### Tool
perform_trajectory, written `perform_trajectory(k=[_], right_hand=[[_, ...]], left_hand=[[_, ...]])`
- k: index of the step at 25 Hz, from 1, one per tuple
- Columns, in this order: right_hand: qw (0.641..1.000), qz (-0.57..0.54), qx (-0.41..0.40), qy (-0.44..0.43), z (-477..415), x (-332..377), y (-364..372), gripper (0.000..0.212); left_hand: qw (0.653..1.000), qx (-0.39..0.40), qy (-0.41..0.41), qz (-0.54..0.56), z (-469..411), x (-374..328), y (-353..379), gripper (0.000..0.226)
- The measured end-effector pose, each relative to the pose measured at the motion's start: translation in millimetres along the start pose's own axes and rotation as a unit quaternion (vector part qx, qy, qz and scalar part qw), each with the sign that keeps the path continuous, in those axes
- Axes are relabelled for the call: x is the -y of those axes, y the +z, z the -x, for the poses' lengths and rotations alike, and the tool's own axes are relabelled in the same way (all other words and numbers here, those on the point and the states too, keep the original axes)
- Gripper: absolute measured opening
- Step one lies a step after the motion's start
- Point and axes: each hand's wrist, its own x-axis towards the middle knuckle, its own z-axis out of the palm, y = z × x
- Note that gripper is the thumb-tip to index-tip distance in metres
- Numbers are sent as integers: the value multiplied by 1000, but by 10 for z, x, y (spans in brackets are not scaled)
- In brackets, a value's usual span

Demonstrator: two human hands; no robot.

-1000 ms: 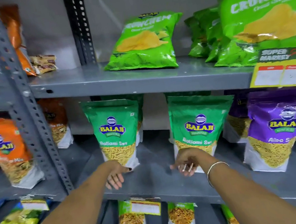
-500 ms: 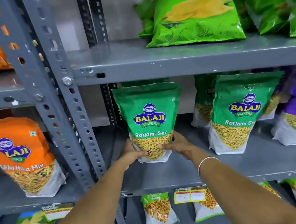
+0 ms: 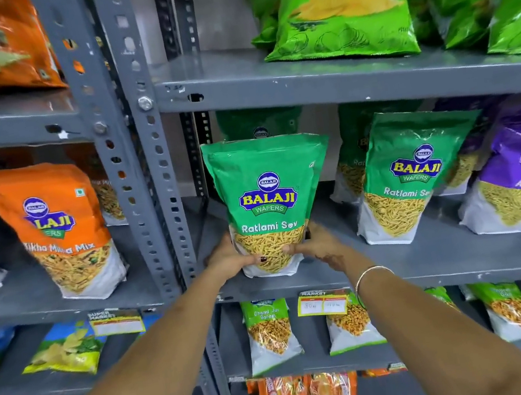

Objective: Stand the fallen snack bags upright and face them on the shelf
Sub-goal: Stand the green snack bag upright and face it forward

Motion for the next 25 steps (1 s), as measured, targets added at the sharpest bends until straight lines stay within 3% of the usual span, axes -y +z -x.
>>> perform_trajectory(k=[25], right_hand=[[1000, 14, 26, 3, 198, 29, 50, 70]], left_hand=[[999, 13, -15, -47, 206, -11, -25, 90]])
